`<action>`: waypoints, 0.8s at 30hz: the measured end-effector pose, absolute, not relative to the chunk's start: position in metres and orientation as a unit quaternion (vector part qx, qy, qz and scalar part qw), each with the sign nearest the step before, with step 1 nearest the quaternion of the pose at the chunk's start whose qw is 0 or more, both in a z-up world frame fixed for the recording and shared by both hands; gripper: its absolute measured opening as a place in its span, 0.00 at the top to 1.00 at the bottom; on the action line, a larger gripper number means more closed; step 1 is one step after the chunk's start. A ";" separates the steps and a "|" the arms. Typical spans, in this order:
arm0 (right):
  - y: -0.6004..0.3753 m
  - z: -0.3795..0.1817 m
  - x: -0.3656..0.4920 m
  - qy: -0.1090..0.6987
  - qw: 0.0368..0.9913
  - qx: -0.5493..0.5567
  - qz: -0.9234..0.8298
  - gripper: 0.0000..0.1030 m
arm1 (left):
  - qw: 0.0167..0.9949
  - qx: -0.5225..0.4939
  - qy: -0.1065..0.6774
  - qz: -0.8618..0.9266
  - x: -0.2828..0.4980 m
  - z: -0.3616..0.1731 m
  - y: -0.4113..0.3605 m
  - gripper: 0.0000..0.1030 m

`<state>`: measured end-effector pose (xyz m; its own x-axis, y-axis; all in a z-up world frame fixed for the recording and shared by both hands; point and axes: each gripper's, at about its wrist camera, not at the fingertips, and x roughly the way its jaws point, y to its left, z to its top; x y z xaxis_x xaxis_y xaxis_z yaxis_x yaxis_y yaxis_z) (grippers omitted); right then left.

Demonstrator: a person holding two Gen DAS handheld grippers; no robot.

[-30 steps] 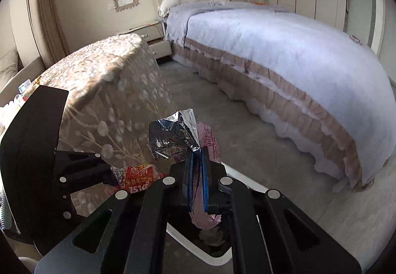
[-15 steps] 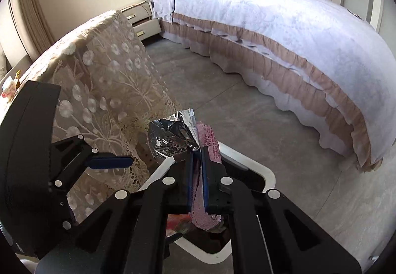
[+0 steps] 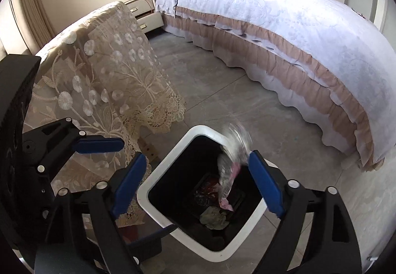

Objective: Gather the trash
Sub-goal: 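Carry both wrappers over the bin and open both tools to drop them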

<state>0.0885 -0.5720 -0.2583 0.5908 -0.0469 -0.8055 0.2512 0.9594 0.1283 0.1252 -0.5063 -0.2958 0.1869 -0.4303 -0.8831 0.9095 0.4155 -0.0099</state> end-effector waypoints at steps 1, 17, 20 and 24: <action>-0.571 -0.258 0.089 0.445 0.884 0.115 -0.087 0.10 | 0.721 0.275 0.435 -0.465 0.125 -0.295 -0.506 0.05; -0.569 -0.195 0.069 0.376 0.912 0.101 -0.129 0.05 | 0.760 0.249 0.379 -0.465 0.115 -0.232 -0.490 0.05; -0.565 -0.175 0.063 0.353 0.922 0.096 -0.123 0.05 | 0.773 0.239 0.361 -0.463 0.112 -0.213 -0.481 0.05; -0.552 -0.153 0.058 0.327 0.935 0.081 -0.113 0.05 | 0.793 0.227 0.339 -0.452 0.109 -0.190 -0.463 0.05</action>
<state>0.0579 -0.5519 -0.1526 0.7603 -0.1576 -0.6302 0.2640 0.9613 0.0781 0.1088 -0.4632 -0.1899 0.3616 -0.5634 -0.7428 0.8710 0.4883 0.0536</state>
